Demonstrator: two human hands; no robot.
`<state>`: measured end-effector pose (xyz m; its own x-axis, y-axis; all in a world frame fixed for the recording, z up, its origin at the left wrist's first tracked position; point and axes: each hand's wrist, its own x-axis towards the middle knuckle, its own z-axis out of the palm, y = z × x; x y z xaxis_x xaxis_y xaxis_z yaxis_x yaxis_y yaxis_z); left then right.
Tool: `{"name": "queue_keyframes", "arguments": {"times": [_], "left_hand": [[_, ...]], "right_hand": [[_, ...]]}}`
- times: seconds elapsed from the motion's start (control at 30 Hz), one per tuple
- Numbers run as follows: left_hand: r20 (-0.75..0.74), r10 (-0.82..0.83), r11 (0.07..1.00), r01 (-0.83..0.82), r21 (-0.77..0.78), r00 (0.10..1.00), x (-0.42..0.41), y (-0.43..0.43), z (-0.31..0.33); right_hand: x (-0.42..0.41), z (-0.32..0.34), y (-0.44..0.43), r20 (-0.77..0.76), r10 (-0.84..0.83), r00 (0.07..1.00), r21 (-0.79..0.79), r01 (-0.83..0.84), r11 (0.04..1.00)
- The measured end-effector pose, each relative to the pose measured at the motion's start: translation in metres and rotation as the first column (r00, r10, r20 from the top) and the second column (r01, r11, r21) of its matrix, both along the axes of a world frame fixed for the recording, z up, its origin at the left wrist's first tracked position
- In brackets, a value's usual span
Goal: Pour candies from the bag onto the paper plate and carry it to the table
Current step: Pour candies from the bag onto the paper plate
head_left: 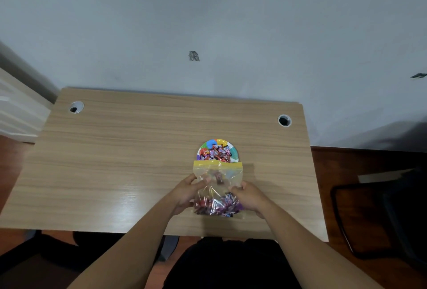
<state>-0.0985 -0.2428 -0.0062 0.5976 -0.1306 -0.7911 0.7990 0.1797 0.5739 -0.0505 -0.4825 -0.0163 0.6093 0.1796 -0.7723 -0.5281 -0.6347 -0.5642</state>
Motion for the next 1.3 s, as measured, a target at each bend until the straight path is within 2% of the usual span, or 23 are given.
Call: {"name": "queue_keyframes", "arguments": {"times": [0.13,0.23,0.5,1.03,1.3], "left_hand": [[-0.062,-0.029,0.999,0.03,0.022,0.998,-0.001,0.01,-0.005],[-0.052,-0.032,0.998,0.034,0.043,0.998,0.001,0.009,-0.007],[-0.033,0.117,0.988,-0.113,0.103,0.993,0.005,-0.001,-0.006],[-0.068,0.108,0.975,-0.093,0.201,0.992,0.016,0.005,-0.019],[-0.044,0.06,0.977,-0.049,0.21,0.997,0.023,0.003,-0.015]], "right_hand": [[0.0,0.0,0.0,-0.01,0.009,1.0,0.008,-0.009,1.0],[-0.001,-0.005,0.0,-0.006,0.006,1.0,0.011,-0.006,1.0],[0.004,-0.005,0.002,0.001,-0.071,0.997,0.123,0.07,0.99],[0.014,-0.002,0.003,-0.013,-0.13,0.991,0.124,0.13,0.984],[0.02,0.002,0.003,-0.053,-0.223,0.973,0.232,0.229,0.945]]}}
